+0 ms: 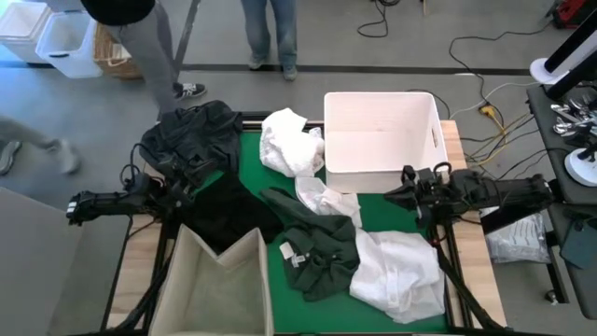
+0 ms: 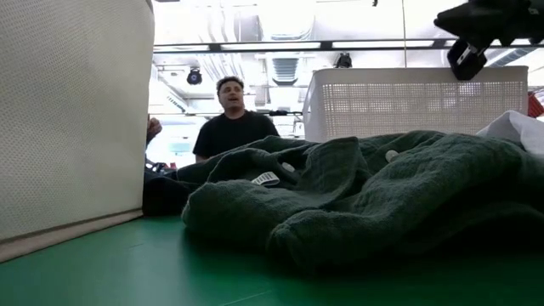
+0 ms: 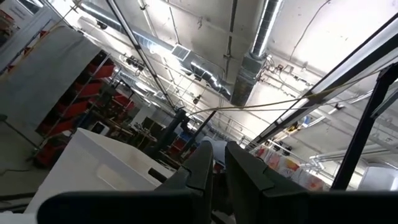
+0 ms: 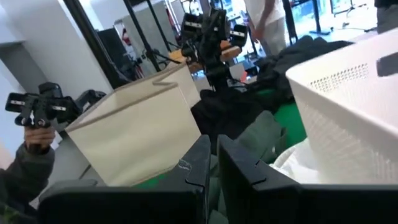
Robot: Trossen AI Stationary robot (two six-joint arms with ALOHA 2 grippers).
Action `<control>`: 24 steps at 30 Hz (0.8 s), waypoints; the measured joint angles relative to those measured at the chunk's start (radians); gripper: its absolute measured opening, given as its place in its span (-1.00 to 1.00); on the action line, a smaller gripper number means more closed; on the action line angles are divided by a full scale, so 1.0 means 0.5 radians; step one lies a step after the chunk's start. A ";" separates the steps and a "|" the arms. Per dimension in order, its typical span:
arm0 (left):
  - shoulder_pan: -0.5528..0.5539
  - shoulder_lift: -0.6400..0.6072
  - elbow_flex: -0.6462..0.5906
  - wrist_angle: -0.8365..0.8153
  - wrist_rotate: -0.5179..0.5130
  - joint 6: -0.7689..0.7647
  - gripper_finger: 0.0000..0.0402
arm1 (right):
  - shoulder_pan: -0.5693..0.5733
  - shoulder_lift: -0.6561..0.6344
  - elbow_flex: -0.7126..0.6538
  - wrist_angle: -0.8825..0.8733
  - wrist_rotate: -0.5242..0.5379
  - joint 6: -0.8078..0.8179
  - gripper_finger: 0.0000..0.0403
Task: Sort clothes
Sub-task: Put the green polo shirt into the top right white bin
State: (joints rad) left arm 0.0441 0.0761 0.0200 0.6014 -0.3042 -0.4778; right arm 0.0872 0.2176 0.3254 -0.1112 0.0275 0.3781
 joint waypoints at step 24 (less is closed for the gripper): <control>0.000 0.000 0.000 0.008 0.000 0.035 -0.88 | 0.000 -0.002 0.236 -0.029 -0.020 0.062 -0.89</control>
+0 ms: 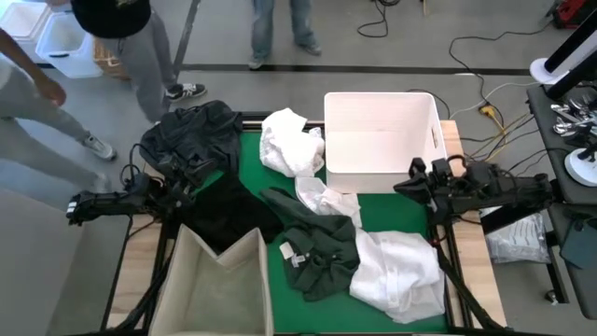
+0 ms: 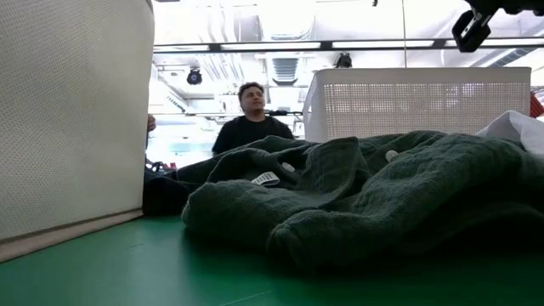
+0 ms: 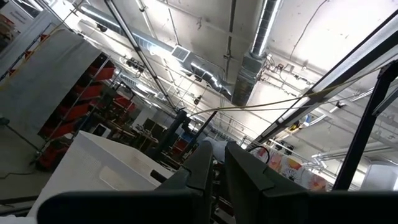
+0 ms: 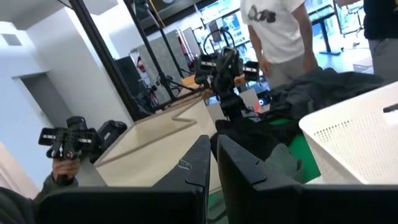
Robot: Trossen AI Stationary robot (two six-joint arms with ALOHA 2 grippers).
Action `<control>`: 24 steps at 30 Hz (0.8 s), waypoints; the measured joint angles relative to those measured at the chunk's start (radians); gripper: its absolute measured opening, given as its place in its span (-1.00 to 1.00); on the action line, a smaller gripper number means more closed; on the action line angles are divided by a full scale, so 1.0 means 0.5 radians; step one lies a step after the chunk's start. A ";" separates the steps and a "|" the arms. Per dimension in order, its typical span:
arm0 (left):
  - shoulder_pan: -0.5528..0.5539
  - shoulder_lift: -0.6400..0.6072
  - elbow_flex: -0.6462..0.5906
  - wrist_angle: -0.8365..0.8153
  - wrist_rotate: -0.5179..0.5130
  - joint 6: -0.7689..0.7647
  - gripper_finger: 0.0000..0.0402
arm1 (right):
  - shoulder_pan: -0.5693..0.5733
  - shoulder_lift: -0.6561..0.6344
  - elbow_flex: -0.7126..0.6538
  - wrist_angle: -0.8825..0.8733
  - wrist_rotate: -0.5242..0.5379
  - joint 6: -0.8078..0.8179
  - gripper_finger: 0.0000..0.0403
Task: Sort clothes
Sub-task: Put the green polo shirt into the top right white bin
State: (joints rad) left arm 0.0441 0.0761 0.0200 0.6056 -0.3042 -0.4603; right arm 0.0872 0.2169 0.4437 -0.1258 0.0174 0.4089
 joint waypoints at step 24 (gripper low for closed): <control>0.000 0.000 0.000 -0.003 0.011 0.191 -0.88 | 0.000 0.002 0.049 -0.011 -0.002 -0.055 -0.89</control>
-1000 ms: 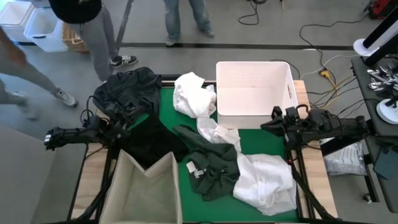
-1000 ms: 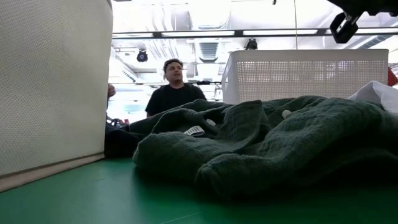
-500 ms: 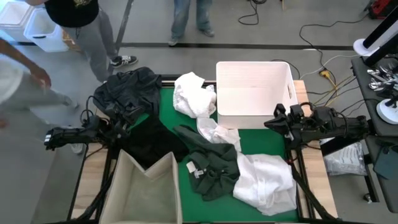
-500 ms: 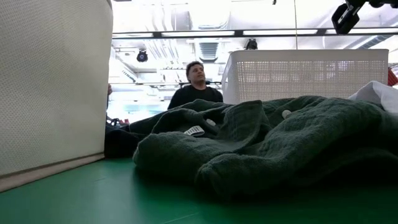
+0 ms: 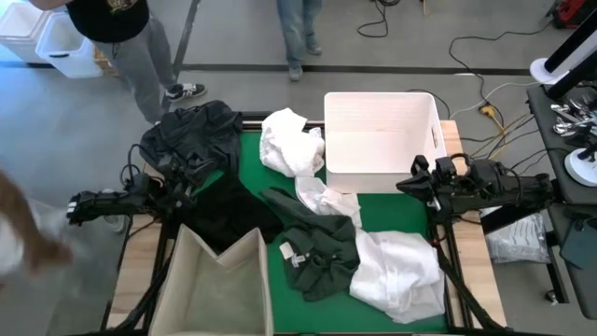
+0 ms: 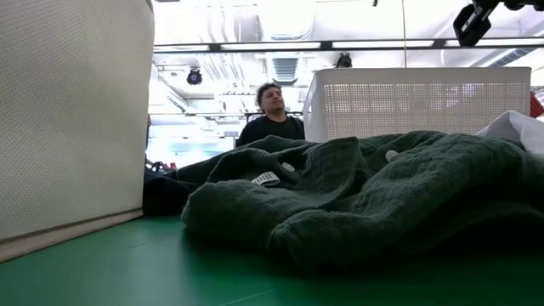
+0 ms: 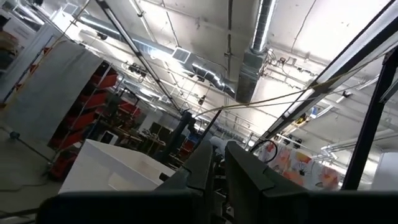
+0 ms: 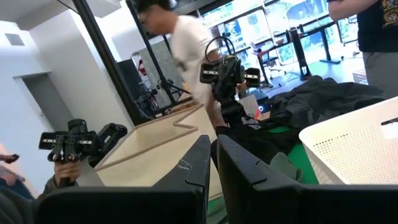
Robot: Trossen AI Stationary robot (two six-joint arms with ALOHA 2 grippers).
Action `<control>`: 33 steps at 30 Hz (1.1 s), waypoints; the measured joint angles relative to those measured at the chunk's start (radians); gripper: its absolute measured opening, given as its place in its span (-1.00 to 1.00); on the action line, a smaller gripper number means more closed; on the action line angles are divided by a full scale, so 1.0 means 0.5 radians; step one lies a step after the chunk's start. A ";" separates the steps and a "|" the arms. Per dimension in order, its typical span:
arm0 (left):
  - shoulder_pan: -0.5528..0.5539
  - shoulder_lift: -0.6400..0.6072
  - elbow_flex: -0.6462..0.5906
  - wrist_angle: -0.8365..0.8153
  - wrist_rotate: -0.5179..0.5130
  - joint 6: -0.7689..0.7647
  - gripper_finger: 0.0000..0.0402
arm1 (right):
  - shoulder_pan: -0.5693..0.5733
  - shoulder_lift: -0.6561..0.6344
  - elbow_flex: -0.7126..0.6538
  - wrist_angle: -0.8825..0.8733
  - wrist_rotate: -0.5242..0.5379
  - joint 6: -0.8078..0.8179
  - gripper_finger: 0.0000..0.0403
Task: Sort clothes
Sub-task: Put the green polo shirt into the top right white bin
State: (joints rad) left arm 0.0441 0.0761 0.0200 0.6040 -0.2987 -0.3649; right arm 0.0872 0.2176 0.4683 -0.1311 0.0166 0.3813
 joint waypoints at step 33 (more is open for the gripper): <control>-0.001 0.049 0.000 -0.088 0.165 0.189 -0.88 | -0.001 0.684 0.539 -0.085 -0.034 -0.368 -0.89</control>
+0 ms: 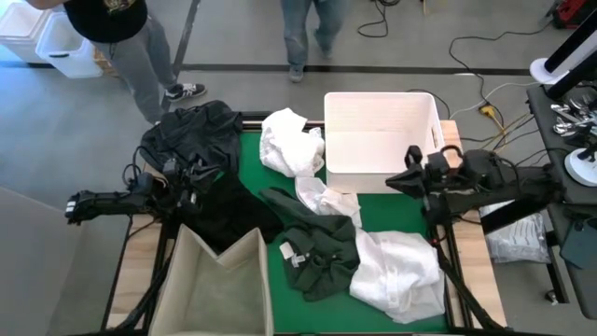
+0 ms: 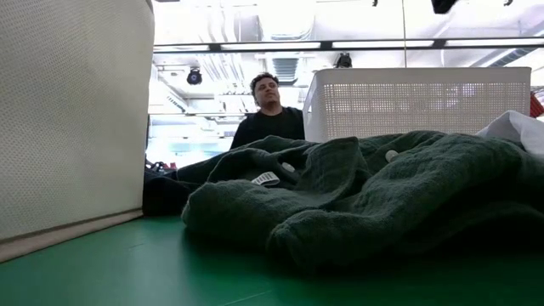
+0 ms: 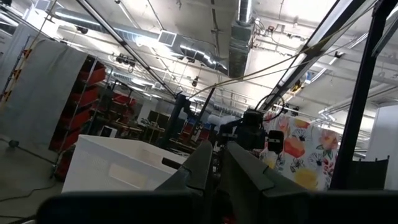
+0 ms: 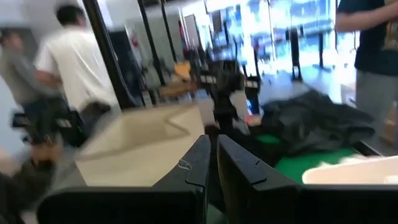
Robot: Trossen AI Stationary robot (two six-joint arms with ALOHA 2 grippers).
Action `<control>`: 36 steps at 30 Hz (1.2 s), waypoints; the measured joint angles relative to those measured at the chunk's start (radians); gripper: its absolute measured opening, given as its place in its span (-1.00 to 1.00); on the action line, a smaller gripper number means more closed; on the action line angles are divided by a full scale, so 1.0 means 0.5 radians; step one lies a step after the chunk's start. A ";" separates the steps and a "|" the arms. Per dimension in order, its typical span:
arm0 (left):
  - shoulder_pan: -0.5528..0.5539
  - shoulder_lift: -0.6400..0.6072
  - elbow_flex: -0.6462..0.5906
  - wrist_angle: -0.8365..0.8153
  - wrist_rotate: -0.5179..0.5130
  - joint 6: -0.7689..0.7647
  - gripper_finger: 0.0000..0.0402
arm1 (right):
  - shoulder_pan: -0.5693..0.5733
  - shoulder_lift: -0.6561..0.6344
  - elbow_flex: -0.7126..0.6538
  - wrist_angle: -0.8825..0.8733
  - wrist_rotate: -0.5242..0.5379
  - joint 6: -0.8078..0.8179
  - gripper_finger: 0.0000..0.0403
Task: Sort clothes
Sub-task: Put the green polo shirt into the top right white bin
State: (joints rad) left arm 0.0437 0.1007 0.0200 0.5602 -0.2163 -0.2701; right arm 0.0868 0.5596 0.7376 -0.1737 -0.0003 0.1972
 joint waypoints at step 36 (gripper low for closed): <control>0.000 0.000 0.001 0.111 -0.110 0.111 -0.88 | 0.185 1.653 1.663 -1.285 0.157 -0.192 -0.89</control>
State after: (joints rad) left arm 0.0437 0.1005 0.0204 0.6159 -0.2714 -0.2148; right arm 0.1792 1.3860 1.5690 -0.8163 0.0780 0.1013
